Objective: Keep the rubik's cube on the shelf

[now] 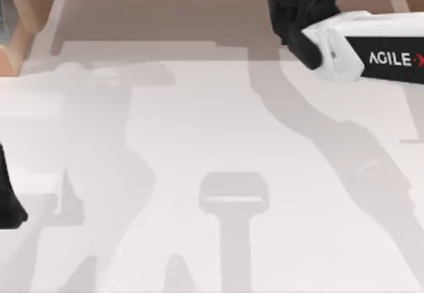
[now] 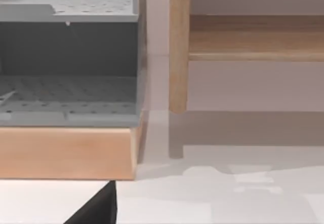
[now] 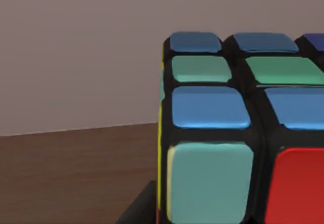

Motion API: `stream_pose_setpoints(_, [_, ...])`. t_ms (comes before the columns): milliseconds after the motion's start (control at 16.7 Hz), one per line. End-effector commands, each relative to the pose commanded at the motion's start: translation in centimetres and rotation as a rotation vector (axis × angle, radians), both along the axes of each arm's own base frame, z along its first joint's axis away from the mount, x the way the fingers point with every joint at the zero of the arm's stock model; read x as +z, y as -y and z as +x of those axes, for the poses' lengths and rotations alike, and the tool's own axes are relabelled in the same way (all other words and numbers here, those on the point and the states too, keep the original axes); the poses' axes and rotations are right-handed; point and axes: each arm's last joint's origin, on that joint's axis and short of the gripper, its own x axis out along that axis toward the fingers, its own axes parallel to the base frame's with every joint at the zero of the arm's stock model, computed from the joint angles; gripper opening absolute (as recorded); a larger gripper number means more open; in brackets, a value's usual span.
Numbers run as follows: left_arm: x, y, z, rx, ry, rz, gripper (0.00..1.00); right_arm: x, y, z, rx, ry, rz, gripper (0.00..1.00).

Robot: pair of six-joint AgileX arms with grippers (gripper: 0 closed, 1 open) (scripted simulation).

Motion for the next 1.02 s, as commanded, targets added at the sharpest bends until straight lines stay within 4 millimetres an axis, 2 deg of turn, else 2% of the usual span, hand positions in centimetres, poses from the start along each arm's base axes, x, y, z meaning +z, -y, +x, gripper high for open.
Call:
stream_pose_setpoints(300, [0.0, 0.0, 0.0, 0.0, 0.0, 0.0, 1.0, -1.6, -1.2, 0.2, -0.003, -0.048, -0.114, 0.0])
stream_pose_setpoints(540, [0.0, 0.0, 0.0, 0.0, 0.0, 0.0, 1.0, -1.7, -1.2, 0.2, -0.004, -0.051, -0.117, 0.0])
stream_pose_setpoints(1020, [0.0, 0.0, 0.0, 0.0, 0.0, 0.0, 1.0, -1.7, -1.2, 0.2, -0.004, -0.051, -0.117, 0.6])
